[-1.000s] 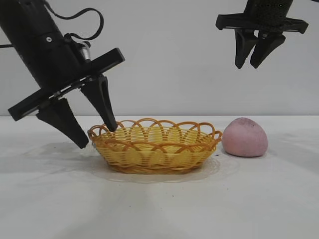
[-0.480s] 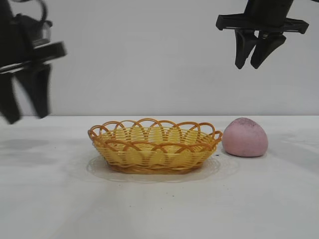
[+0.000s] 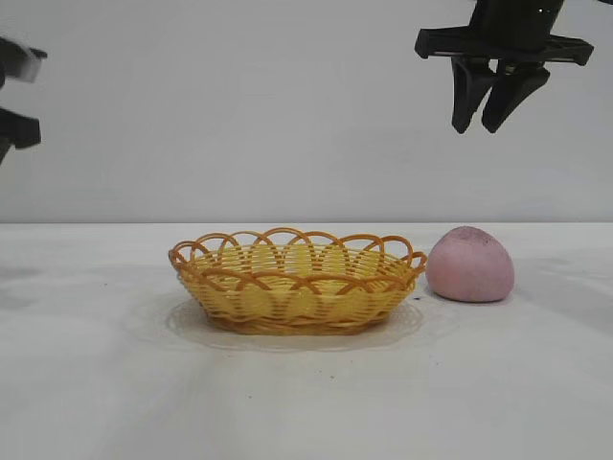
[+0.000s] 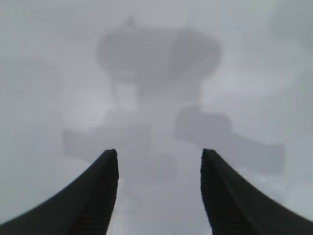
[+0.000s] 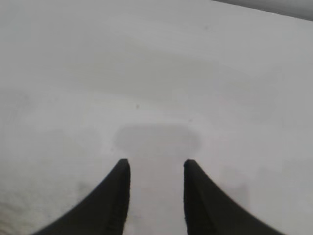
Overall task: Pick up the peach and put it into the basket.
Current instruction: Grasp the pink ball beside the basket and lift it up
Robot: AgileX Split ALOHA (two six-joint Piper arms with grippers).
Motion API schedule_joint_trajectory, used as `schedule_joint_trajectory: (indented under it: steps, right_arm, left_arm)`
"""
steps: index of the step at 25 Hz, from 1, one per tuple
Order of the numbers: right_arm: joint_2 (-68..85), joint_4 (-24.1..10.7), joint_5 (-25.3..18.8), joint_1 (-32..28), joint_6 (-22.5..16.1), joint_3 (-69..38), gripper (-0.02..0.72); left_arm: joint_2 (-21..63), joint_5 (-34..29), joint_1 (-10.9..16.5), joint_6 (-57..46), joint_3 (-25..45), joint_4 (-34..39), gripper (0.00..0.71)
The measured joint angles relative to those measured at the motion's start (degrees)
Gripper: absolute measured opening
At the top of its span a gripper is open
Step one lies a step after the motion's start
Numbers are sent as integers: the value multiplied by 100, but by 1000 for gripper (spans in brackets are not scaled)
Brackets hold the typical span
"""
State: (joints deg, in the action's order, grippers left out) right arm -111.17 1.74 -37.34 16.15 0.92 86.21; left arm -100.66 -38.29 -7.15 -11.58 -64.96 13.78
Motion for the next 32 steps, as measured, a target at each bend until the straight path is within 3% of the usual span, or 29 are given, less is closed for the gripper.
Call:
schedule_joint_trajectory:
  steps: [5,10,14,19,23,32]
  right_arm:
    - [0,9,-21,0,13,0,251]
    - [0,33,-31,0,16,0,251]
    - [-11,53,-31,0,16,0,251]
    - [-44,101,-94,0,75,0,251]
    - [-44,136,-94,0,132,0,251]
    - [-44,157,-115,0,132,0,251]
  left_arm:
    - [1116,-70,322,139,0,-118,336]
    - [2856,-289,250,162,120,-102,336]
    - [4079,-1190,169,172,434,-4,336]
    - [5382,-2140,169,184,1473,18,336]
    - [6558,-2683,169,336,2381,-390,336]
    - [8739,-2704,169,677,3612,-788,336]
